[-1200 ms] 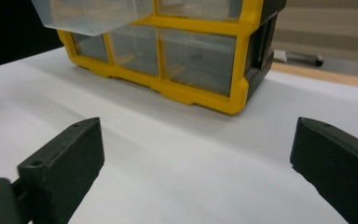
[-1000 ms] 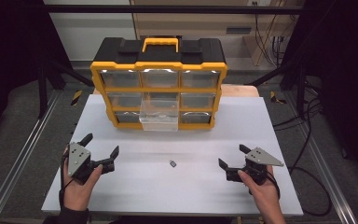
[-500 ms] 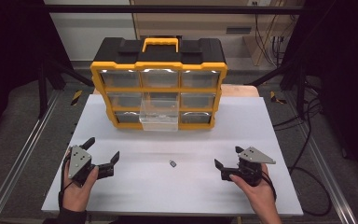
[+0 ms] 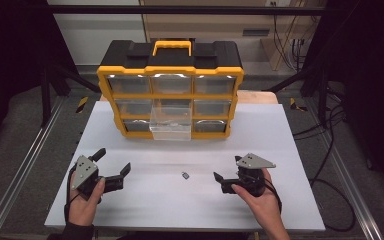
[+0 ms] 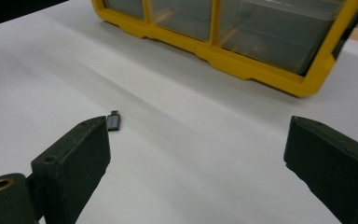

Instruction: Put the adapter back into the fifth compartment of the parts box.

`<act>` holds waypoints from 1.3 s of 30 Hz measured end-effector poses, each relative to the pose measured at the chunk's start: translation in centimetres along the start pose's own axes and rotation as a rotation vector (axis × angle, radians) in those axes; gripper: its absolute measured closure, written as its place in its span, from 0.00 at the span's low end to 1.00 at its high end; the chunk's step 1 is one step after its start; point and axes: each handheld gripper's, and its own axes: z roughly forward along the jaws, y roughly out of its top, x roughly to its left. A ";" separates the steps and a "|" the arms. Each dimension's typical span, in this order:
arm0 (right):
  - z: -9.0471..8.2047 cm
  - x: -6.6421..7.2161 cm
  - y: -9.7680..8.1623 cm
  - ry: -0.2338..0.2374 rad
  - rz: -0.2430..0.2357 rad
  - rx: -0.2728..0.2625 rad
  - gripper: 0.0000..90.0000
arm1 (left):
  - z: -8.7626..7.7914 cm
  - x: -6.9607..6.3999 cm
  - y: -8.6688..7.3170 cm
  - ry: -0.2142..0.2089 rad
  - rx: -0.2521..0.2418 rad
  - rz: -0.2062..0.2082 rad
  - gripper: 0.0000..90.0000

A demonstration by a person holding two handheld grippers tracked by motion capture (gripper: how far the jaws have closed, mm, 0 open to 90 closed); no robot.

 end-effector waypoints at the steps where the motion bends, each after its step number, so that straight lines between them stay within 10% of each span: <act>1: 0.1 0.2 0.1 0.006 0.001 0.006 0.08 | -0.1 0.0 0.0 0.001 -0.002 -0.004 0.02; 21: 5.1 4.3 1.6 0.063 -0.085 0.161 0.08 | -0.5 2.8 -0.4 0.035 -0.023 -0.065 0.02; 39: 6.4 7.0 3.5 0.117 -0.135 0.225 0.12 | -0.2 1.9 -0.4 0.003 -0.009 -0.018 0.02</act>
